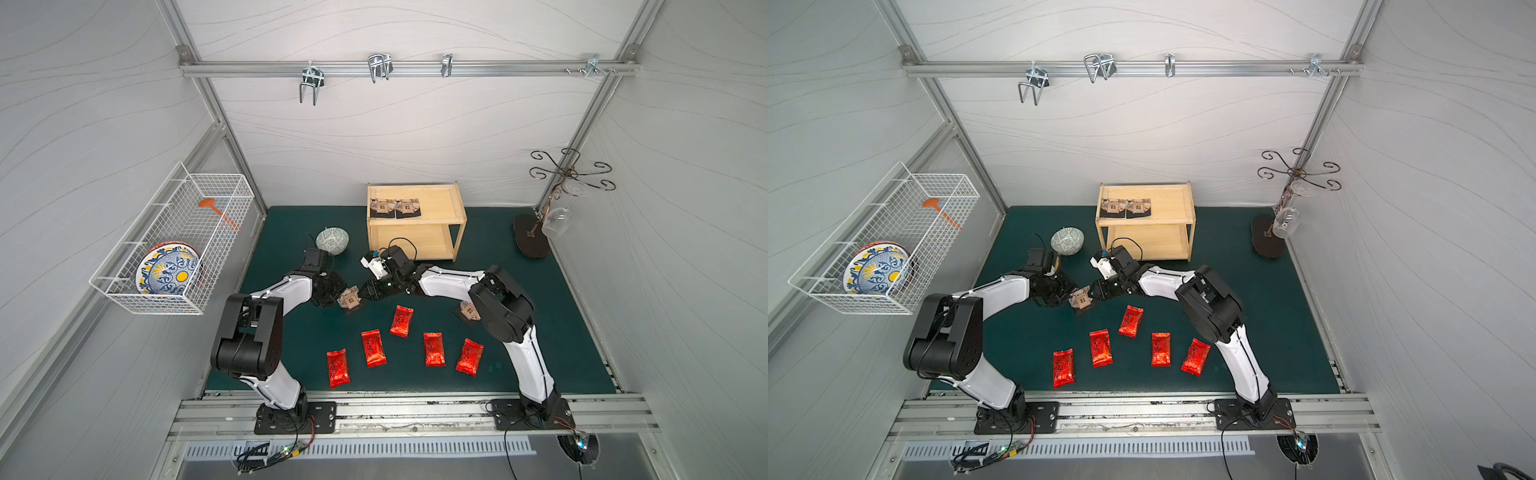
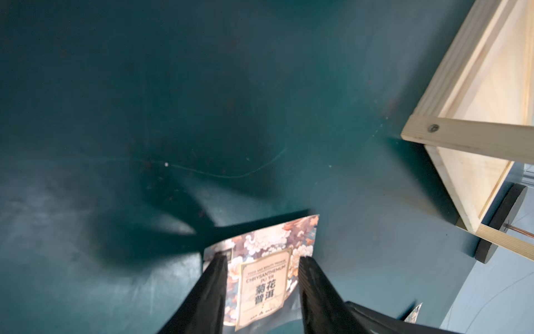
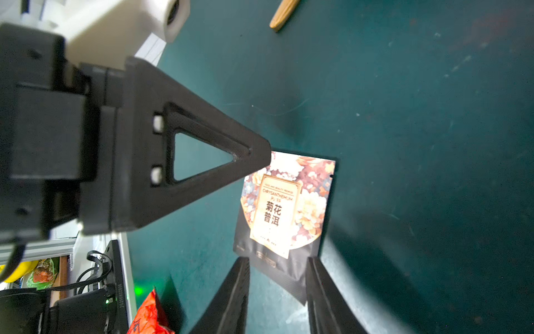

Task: Place the tea bags on the shelf by color
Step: Pick up the tea bag from the center of the board.

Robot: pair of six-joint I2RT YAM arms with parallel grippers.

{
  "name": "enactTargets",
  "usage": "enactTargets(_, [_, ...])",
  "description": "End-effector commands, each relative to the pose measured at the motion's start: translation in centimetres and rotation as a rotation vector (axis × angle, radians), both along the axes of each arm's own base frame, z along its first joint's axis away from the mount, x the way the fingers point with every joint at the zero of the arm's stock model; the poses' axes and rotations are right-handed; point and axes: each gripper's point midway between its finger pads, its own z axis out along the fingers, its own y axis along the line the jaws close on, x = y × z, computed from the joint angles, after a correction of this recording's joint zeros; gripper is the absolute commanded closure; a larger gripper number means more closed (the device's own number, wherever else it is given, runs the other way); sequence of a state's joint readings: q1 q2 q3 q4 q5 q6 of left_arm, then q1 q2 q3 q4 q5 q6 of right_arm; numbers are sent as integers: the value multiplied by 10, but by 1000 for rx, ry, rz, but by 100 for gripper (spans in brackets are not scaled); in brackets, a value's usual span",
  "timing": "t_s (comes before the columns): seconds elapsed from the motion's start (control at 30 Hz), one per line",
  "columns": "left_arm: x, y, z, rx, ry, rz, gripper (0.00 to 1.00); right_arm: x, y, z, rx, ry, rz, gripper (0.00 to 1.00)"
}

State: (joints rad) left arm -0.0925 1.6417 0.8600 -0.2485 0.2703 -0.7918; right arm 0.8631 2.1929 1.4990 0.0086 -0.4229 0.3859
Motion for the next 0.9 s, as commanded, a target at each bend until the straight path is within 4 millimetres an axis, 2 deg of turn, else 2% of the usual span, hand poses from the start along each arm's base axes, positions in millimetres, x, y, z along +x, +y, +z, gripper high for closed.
enactTargets(0.0, [20,-6,11,-27,-57,-3,54,8,-1,-10,-13,24,-28,63])
enactTargets(0.3, [14,-8,-5,-44,-24,9,54,9,-2,-28,-29,94,-55,62])
enactTargets(0.5, [9,-8,-8,-50,-17,17,55,4,2,-32,8,228,-74,62])
enactTargets(0.87, [4,-6,-6,-45,-22,22,55,-7,6,-32,55,462,-126,72])
